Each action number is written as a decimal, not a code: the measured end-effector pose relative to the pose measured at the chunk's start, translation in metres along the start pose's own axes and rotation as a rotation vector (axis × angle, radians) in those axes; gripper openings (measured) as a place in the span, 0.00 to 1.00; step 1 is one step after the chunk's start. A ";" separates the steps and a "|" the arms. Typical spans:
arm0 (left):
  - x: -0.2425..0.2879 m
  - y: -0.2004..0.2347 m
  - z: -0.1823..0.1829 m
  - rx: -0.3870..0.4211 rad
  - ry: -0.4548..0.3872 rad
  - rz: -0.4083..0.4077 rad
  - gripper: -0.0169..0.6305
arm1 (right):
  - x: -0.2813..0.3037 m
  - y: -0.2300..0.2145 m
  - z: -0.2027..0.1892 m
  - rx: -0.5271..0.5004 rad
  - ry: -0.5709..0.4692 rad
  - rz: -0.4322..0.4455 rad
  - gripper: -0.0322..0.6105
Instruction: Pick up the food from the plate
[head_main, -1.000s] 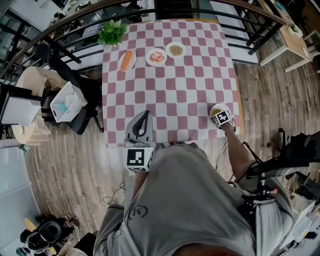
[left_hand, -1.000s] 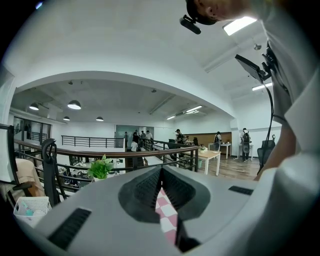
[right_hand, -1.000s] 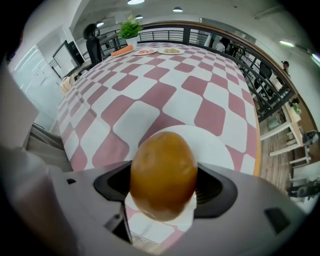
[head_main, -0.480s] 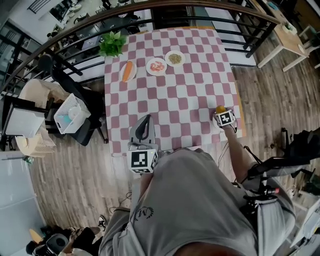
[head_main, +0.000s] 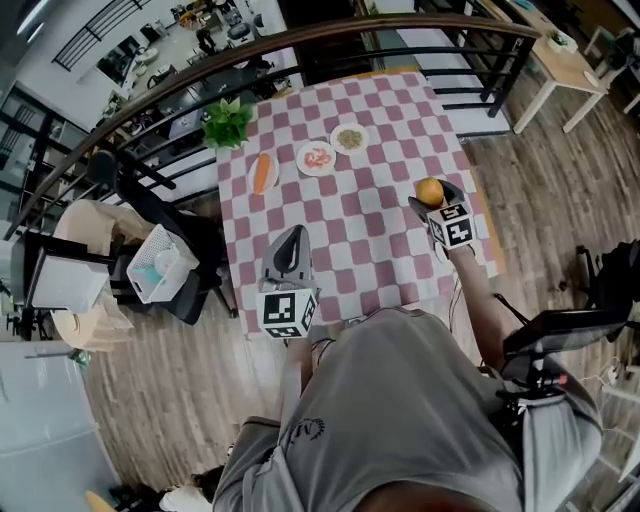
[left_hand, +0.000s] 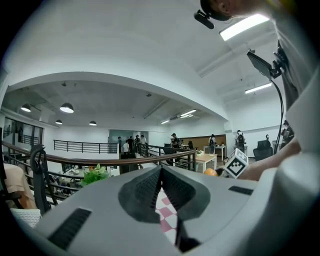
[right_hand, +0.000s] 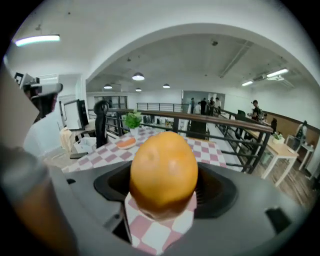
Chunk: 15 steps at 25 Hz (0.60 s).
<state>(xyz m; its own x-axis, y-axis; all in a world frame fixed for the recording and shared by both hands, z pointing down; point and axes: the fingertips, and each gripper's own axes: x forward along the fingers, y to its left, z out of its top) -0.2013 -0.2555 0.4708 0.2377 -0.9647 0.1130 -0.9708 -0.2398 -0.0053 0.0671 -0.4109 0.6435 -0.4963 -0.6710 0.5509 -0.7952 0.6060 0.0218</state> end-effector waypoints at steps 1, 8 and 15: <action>0.002 0.002 0.004 0.005 -0.008 0.000 0.04 | -0.007 0.008 0.021 -0.012 -0.048 0.011 0.59; 0.005 0.007 0.026 0.026 -0.057 0.002 0.04 | -0.064 0.056 0.137 -0.082 -0.307 0.091 0.59; -0.007 0.004 0.062 0.030 -0.141 -0.015 0.04 | -0.129 0.102 0.213 -0.167 -0.498 0.154 0.60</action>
<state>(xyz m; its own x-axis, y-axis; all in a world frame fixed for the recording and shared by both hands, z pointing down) -0.2043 -0.2568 0.4084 0.2566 -0.9661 -0.0274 -0.9662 -0.2556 -0.0341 -0.0242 -0.3534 0.3971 -0.7398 -0.6657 0.0978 -0.6542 0.7456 0.1265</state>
